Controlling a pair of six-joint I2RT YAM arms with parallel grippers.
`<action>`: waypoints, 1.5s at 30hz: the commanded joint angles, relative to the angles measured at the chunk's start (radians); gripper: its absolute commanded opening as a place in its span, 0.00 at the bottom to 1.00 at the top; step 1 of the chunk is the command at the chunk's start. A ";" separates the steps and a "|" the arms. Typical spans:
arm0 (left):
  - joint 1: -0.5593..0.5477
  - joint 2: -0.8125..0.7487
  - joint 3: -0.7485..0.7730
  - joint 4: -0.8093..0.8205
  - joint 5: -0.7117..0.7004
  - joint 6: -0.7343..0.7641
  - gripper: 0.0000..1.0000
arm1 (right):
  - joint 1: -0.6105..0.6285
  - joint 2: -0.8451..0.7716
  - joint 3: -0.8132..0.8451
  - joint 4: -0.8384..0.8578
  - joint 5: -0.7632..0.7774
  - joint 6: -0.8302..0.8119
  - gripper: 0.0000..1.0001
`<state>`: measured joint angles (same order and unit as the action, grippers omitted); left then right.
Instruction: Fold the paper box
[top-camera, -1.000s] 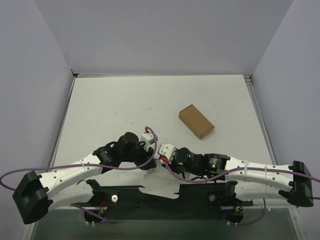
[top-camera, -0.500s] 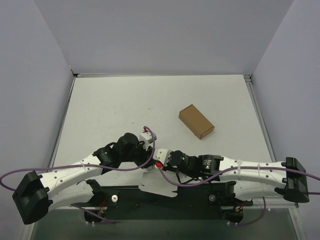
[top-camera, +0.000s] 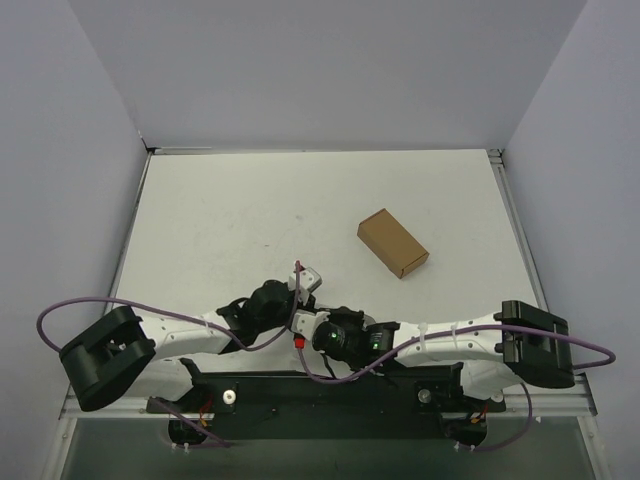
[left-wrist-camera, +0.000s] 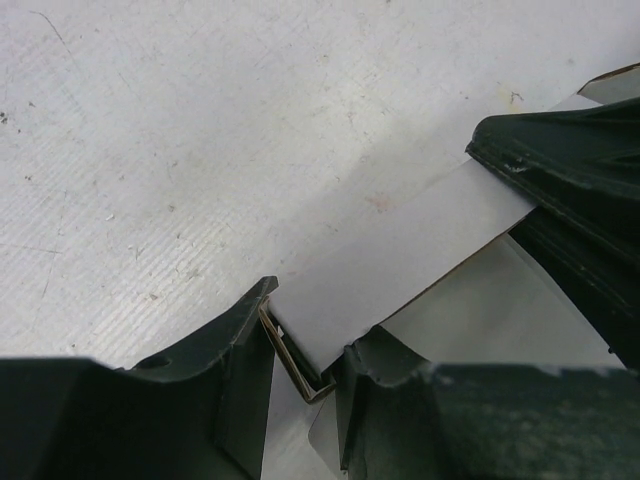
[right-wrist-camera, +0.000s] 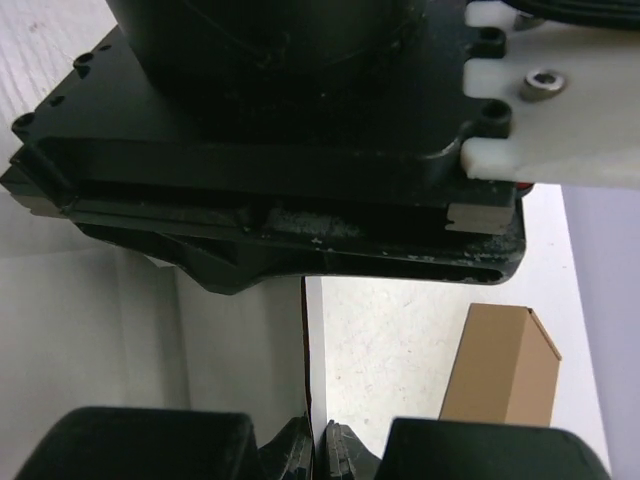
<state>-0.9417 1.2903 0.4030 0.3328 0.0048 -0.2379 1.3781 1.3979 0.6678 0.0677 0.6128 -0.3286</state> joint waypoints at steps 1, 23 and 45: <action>0.004 0.043 -0.035 0.173 -0.157 0.046 0.07 | 0.038 0.016 0.007 0.098 0.111 -0.027 0.00; 0.083 -0.425 -0.259 0.075 -0.043 -0.083 0.75 | 0.044 0.064 0.004 0.070 0.120 -0.033 0.00; 0.325 -0.153 -0.202 0.216 0.064 -0.114 0.74 | 0.029 0.032 -0.005 0.064 0.076 -0.020 0.00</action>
<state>-0.6197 1.0176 0.1173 0.4561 -0.0460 -0.4095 1.4128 1.4494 0.6613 0.1642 0.7025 -0.3649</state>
